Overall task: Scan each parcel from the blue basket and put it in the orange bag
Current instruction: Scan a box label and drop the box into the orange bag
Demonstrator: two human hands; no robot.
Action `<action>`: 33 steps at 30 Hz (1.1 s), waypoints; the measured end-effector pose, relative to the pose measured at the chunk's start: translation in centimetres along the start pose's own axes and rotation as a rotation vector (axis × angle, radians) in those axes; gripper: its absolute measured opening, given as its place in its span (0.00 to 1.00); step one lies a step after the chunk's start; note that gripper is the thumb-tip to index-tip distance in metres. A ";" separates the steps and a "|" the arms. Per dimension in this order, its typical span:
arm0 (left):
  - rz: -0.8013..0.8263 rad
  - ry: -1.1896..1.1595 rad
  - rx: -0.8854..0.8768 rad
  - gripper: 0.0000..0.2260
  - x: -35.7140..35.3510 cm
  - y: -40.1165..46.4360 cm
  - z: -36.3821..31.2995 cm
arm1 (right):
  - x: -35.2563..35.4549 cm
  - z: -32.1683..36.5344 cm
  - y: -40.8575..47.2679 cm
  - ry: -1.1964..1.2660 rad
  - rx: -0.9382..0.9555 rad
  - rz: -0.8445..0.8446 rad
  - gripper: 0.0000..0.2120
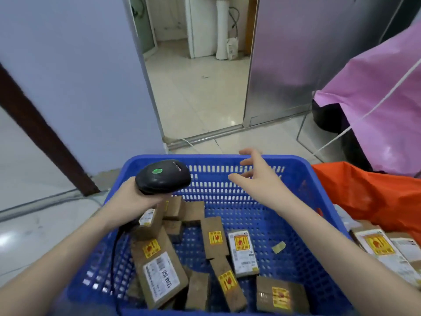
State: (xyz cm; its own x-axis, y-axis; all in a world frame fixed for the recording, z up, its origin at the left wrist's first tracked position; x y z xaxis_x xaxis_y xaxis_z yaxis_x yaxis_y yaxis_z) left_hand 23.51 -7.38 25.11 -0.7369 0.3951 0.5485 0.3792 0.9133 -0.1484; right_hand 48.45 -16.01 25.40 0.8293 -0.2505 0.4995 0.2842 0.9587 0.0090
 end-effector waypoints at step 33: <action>-0.261 -0.241 0.311 0.03 2.7 7.2 17.0 | -33.1 -10.3 10.7 0.209 -0.575 0.270 0.38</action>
State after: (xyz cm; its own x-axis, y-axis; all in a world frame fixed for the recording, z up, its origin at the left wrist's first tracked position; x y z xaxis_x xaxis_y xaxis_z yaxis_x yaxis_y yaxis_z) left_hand 14.77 1.89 11.54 -0.9081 0.1268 0.3991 0.0056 0.9567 -0.2911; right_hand 29.01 1.16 0.07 0.9667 -0.0876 0.2403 0.2163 0.7816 -0.5850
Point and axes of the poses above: each hand's wrist, its own y-axis towards the middle knuckle, its own x-axis out of the back of the hand, z = x × y, the point moved 1 cm from there along y, towards the middle knuckle, and after that the axes turned 4 degrees about x, right-handed, at the moved point
